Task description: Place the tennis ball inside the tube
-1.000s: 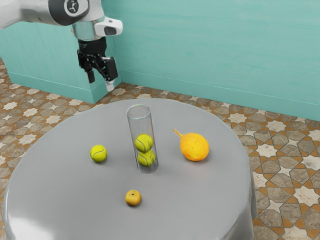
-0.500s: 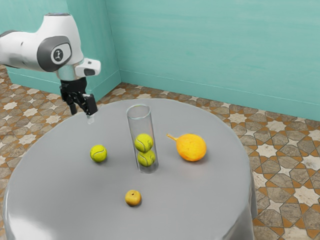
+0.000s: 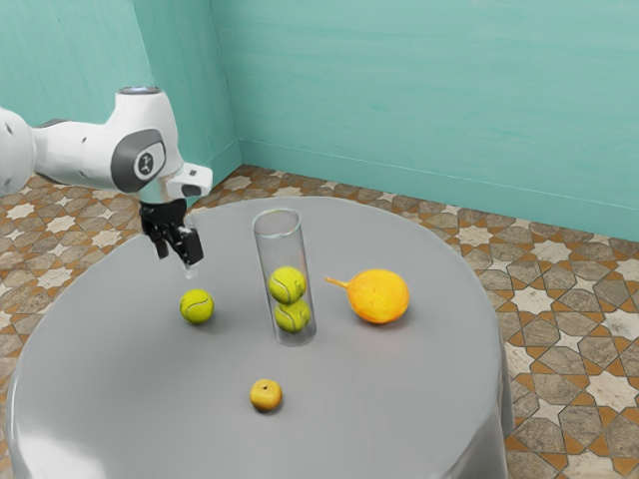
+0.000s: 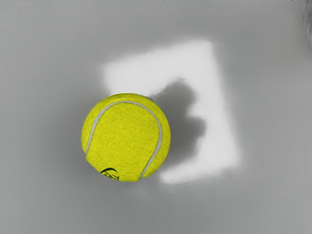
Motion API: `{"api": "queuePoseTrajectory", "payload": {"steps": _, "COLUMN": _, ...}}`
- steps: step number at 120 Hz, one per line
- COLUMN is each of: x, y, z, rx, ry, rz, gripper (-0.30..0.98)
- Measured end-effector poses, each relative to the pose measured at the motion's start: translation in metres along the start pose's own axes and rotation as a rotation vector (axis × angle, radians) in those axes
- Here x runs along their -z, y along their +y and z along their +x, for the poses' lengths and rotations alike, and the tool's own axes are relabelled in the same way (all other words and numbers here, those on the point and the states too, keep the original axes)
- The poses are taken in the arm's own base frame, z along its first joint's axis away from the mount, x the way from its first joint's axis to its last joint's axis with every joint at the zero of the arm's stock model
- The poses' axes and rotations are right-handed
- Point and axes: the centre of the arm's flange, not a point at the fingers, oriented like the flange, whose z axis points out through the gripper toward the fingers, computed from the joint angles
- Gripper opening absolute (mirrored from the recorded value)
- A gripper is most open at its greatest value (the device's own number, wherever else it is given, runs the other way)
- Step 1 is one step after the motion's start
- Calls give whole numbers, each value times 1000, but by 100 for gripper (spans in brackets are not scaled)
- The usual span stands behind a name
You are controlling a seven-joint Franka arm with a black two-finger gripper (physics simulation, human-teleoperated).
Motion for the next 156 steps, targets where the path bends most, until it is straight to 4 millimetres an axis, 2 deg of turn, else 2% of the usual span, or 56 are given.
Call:
{"api": "queuePoseTrajectory", "payload": {"steps": 27, "x": -44, "y": -20, "z": 10, "rx": -25, "ry": 10, "rz": 4, "gripper": 69}}
{"api": "queuePoseTrajectory", "payload": {"steps": 58, "x": -90, "y": -22, "z": 21, "rx": -56, "ry": 10, "rz": -26, "gripper": 69}}
{"api": "queuePoseTrajectory", "payload": {"steps": 107, "x": -126, "y": -26, "z": 24, "rx": -88, "ry": 8, "rz": -41, "gripper": 69}}
{"api": "queuePoseTrajectory", "payload": {"steps": 137, "x": -135, "y": -31, "z": 26, "rx": -107, "ry": 27, "rz": -25, "gripper": 69}}
{"api": "queuePoseTrajectory", "payload": {"steps": 146, "x": -134, "y": -32, "z": 27, "rx": -111, "ry": 34, "rz": -22, "gripper": 64}}
{"api": "queuePoseTrajectory", "payload": {"steps": 156, "x": -134, "y": -32, "z": 27, "rx": -116, "ry": 39, "rz": -20, "gripper": 51}}
